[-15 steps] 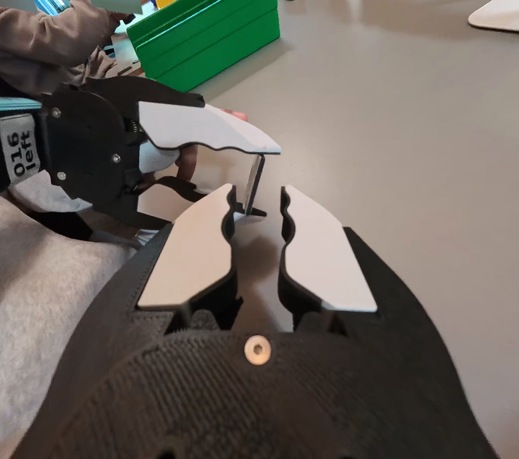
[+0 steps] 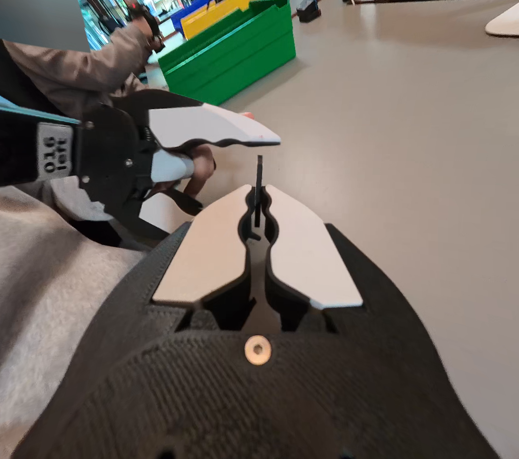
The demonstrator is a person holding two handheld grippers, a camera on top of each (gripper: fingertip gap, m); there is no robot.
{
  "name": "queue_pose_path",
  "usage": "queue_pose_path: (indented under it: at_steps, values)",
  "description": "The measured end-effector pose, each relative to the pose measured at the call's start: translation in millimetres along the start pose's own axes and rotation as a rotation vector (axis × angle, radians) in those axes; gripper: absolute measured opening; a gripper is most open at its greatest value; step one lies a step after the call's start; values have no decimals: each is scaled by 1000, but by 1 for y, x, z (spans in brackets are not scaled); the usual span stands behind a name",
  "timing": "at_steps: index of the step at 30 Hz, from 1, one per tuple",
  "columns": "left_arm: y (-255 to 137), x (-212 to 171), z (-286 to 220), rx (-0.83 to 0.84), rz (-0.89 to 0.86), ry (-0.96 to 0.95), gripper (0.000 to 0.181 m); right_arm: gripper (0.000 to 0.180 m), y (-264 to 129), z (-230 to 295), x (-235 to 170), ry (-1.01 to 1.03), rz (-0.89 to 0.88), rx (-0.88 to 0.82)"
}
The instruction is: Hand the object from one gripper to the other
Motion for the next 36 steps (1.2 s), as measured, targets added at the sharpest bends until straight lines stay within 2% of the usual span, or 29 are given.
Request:
queue_pose_path:
  at_steps: [1, 5, 9, 11, 13, 22, 27, 30, 32, 36]
  values:
    - [0, -1, 3, -7, -19, -61, 76, 4, -3, -2, 2, 17, -23, 16]
    - [-2, -9, 19, -149, -171, -456, 77, 4, -12, -13, 6, 110, -113, 96]
    - [-1, -23, 31, -463, -353, -963, 31, 4, -15, -19, 6, 240, -178, 174]
    - [2, -32, 35, -537, -411, -1183, 32, 4, -15, -20, 4, 282, -198, 201]
    - [4, -38, 37, -572, -458, -1309, 32, 4, -14, -20, 4, 299, -203, 218]
    - [9, -36, 30, -620, -487, -1343, 25, 4, -5, -12, 0, 250, -213, 250]
    - [10, -40, 32, -638, -502, -1407, 4, 4, -3, -6, 0, 217, -218, 279]
    - [10, -40, 33, -666, -505, -1423, 4, 6, -3, -5, 0, 216, -225, 288]
    - [10, -38, 34, -677, -521, -1427, 4, 14, -4, -7, 1, 220, -234, 289]
    - [9, -40, 38, -677, -523, -1463, 4, 48, -13, -14, 10, 156, -323, 242]
Point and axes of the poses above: each gripper's, where its closed fingertips meet, y out along the fingers, x out of its top, z = x × y across the jaws, the point moved 10 cm from there along -y, back along the fingers, and after that the axes turned 11 degrees about -z, right-handed, at the moved point
